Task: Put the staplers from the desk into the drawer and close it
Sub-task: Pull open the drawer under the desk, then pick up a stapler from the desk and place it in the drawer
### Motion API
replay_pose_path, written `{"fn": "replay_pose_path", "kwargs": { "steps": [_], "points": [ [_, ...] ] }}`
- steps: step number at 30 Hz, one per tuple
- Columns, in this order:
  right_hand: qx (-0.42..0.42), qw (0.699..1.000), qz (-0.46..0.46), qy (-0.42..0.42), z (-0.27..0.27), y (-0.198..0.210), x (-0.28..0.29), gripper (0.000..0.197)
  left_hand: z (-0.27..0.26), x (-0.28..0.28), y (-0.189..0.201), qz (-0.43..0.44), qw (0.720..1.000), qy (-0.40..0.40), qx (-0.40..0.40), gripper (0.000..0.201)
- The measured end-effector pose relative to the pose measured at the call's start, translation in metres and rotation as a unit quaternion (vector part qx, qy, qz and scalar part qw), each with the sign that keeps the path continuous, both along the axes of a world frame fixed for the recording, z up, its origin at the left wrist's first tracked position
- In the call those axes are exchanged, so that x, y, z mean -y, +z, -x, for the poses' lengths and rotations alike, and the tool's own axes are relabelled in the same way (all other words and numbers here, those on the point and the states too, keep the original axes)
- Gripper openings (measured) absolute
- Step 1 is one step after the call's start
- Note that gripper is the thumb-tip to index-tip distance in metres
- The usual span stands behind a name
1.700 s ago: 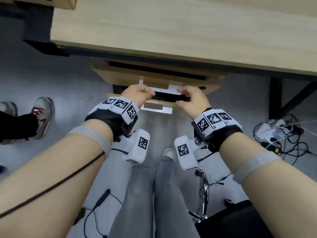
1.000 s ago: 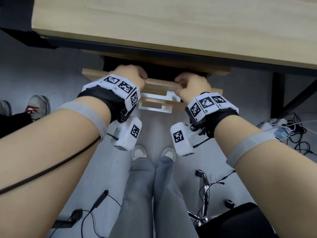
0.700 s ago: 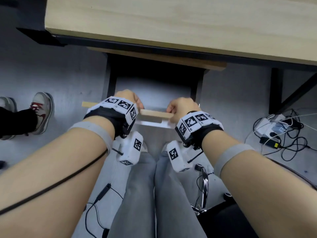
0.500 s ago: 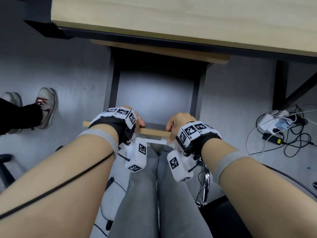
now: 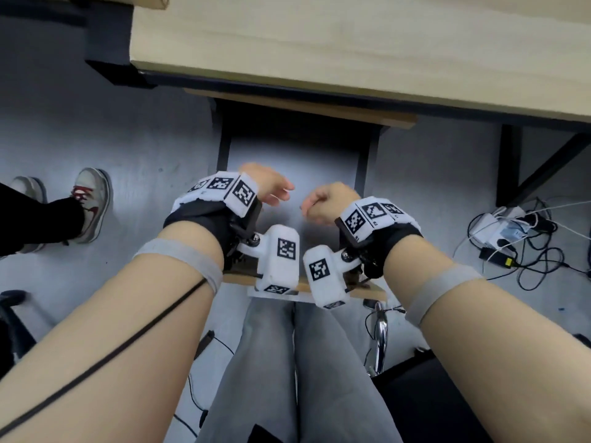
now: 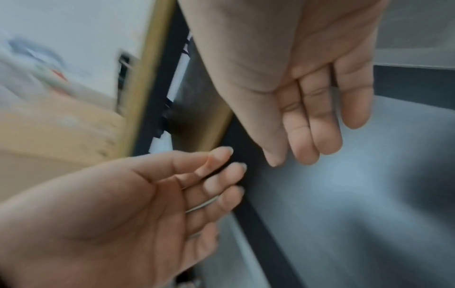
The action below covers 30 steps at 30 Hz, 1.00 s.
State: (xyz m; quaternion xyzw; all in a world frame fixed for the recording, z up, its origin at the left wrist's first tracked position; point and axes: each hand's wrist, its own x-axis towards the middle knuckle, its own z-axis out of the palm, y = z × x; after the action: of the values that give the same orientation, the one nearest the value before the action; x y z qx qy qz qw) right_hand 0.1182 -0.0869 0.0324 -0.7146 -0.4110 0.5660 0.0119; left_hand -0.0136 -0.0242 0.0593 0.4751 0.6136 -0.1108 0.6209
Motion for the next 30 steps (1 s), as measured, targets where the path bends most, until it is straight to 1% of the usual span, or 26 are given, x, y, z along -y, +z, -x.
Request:
{"fn": "replay_pose_path", "kwargs": {
  "steps": [1, 2, 3, 6, 8, 10, 12, 14, 15, 16, 17, 19, 20, 21, 22, 23, 26, 29, 30],
  "points": [
    [-0.012, 1.000, -0.017, -0.020, -0.002, 0.014, -0.009, 0.016, -0.003, -0.011, 0.014, -0.005, 1.000, 0.013, 0.013, 0.019],
    [-0.025, 0.998, -0.032, -0.041, -0.004, 0.030, -0.017, 0.020, -0.006, -0.020, 0.030, -0.007, 0.999, 0.022, 0.030, 0.018],
    [-0.040, 0.996, -0.048, -0.060, -0.006, 0.047, -0.026, 0.022, -0.007, -0.031, 0.045, -0.015, 0.999, 0.023, 0.047, 0.020],
    [-0.075, 0.989, -0.099, -0.079, -0.015, 0.093, -0.047, 0.021, -0.011, -0.057, 0.089, -0.054, 0.993, 0.032, 0.096, 0.023],
    [-0.085, 0.982, -0.137, -0.100, -0.021, 0.116, -0.061, 0.021, -0.014, -0.073, 0.111, -0.102, 0.985, 0.055, 0.127, 0.022],
    [-0.088, 0.973, -0.175, -0.124, -0.029, 0.133, -0.077, 0.022, -0.017, -0.090, 0.128, -0.154, 0.971, 0.094, 0.159, 0.020],
    [-0.077, 0.961, -0.220, -0.148, -0.036, 0.142, -0.099, 0.024, -0.024, -0.108, 0.140, -0.200, 0.952, 0.149, 0.178, 0.018],
    [-0.049, 0.951, -0.264, -0.156, -0.041, 0.146, -0.126, 0.021, -0.030, -0.128, 0.140, -0.248, 0.939, 0.175, 0.159, 0.019],
    [-0.035, 0.947, -0.281, -0.154, -0.043, 0.145, -0.141, 0.017, -0.032, -0.137, 0.136, -0.271, 0.939, 0.164, 0.132, 0.019],
    [-0.022, 0.944, -0.293, -0.150, -0.045, 0.143, -0.155, 0.016, -0.032, -0.144, 0.129, -0.281, 0.944, 0.144, 0.096, 0.019],
    [-0.003, 0.943, -0.301, -0.140, -0.047, 0.141, -0.170, 0.025, -0.030, -0.151, 0.121, -0.275, 0.953, 0.116, 0.056, 0.026],
    [0.046, 0.946, -0.309, -0.088, -0.049, 0.138, -0.198, 0.046, -0.023, -0.162, 0.105, -0.228, 0.972, 0.038, -0.034, 0.052],
    [0.067, 0.946, -0.313, -0.052, -0.049, 0.137, -0.211, 0.053, -0.019, -0.164, 0.100, -0.212, 0.974, -0.023, -0.074, 0.064],
    [0.085, 0.946, -0.313, -0.018, -0.048, 0.135, -0.222, 0.059, -0.016, -0.164, 0.097, -0.205, 0.969, -0.086, -0.105, 0.074],
    [0.102, 0.944, -0.313, 0.014, -0.046, 0.134, -0.232, 0.064, -0.014, -0.165, 0.094, -0.203, 0.963, -0.127, -0.119, 0.081],
    [0.116, 0.942, -0.311, 0.042, -0.045, 0.131, -0.240, 0.067, -0.012, -0.165, 0.092, -0.201, 0.962, -0.145, -0.114, 0.086],
    [0.142, 0.929, -0.322, 0.112, -0.038, 0.121, -0.259, 0.071, -0.006, -0.165, 0.082, -0.199, 0.964, -0.152, -0.091, 0.091],
    [0.161, 0.925, -0.313, 0.147, -0.032, 0.108, -0.269, 0.076, -0.008, -0.161, 0.074, -0.212, 0.954, -0.182, -0.110, 0.094],
    [0.180, 0.918, -0.317, 0.157, -0.030, 0.103, -0.269, 0.078, -0.010, -0.159, 0.070, -0.219, 0.952, -0.183, -0.116, 0.095]
  ]
}}
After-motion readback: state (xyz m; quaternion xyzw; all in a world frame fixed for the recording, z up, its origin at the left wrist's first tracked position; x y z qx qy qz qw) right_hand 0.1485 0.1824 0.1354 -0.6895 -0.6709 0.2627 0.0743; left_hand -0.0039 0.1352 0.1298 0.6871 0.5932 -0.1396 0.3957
